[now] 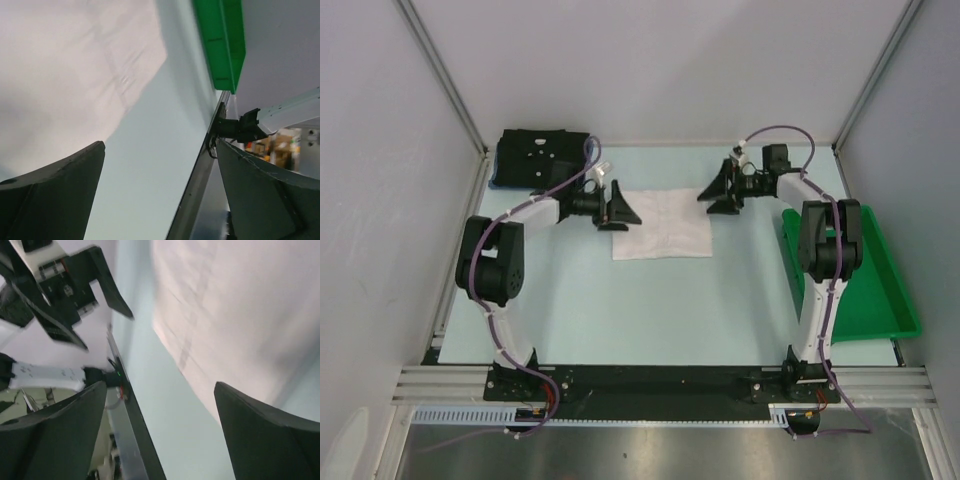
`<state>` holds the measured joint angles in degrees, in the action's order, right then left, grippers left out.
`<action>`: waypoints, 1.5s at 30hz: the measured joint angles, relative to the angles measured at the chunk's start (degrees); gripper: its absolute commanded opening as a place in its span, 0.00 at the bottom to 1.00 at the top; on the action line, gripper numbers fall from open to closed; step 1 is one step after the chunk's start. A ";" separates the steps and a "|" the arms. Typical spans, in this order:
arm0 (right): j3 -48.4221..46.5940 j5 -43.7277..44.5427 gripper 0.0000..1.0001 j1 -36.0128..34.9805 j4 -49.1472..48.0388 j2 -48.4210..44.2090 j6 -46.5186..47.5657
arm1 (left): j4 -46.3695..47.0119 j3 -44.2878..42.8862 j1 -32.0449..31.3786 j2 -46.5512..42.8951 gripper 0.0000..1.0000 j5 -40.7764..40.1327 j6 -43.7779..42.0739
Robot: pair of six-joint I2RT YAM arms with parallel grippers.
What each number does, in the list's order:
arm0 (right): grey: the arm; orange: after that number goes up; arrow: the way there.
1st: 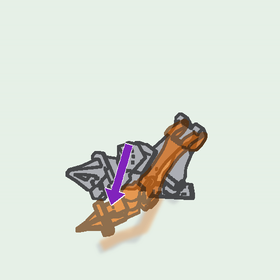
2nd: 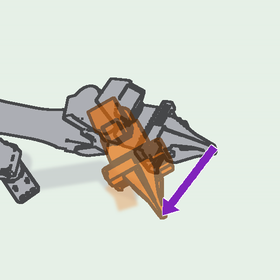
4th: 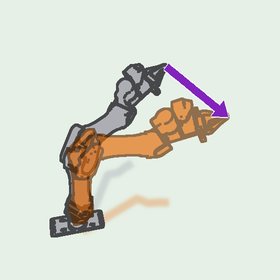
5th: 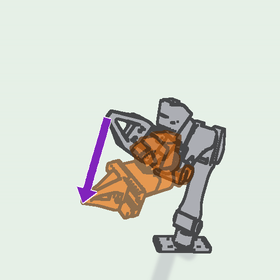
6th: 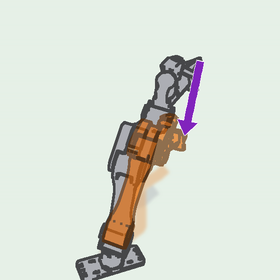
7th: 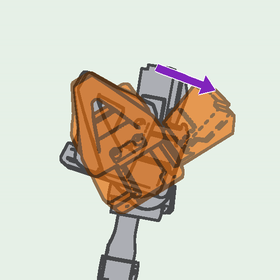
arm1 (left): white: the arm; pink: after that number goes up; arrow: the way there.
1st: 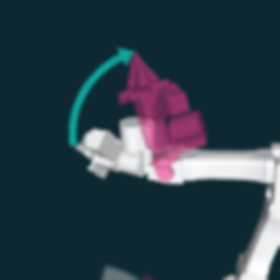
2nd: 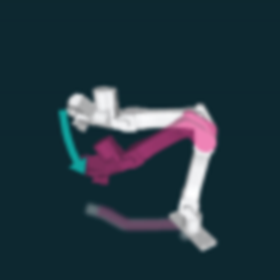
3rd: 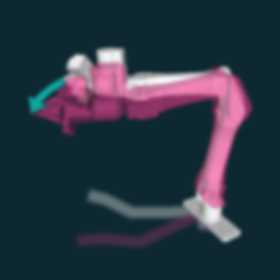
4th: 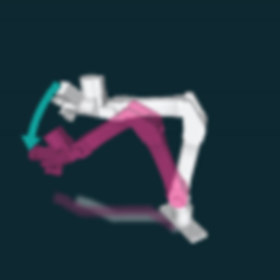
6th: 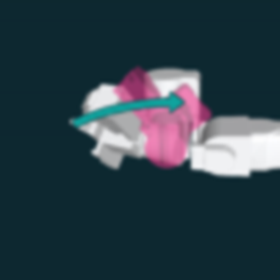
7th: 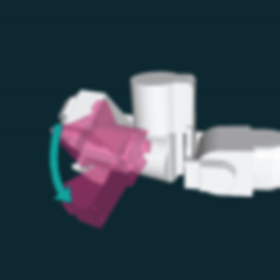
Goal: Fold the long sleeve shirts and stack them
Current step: Fold the shirt
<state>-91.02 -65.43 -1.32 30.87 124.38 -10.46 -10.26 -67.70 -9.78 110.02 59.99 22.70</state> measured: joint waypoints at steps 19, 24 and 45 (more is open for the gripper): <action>-11.78 2.64 1.00 -6.56 -37.79 18.23 -29.42 | 16.74 -18.16 -3.13 20.04 0.99 -9.57 15.74; -14.27 4.76 1.00 -3.93 -31.06 18.23 -23.39 | 17.86 -11.63 1.60 16.72 1.00 -8.74 15.63; -5.88 26.64 0.55 -31.91 -3.52 -10.62 34.93 | -4.70 -16.55 15.72 -10.56 0.99 -19.98 -16.39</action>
<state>-96.90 -38.79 -33.23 27.35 113.75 24.47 -14.96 -84.25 5.93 99.46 40.01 6.31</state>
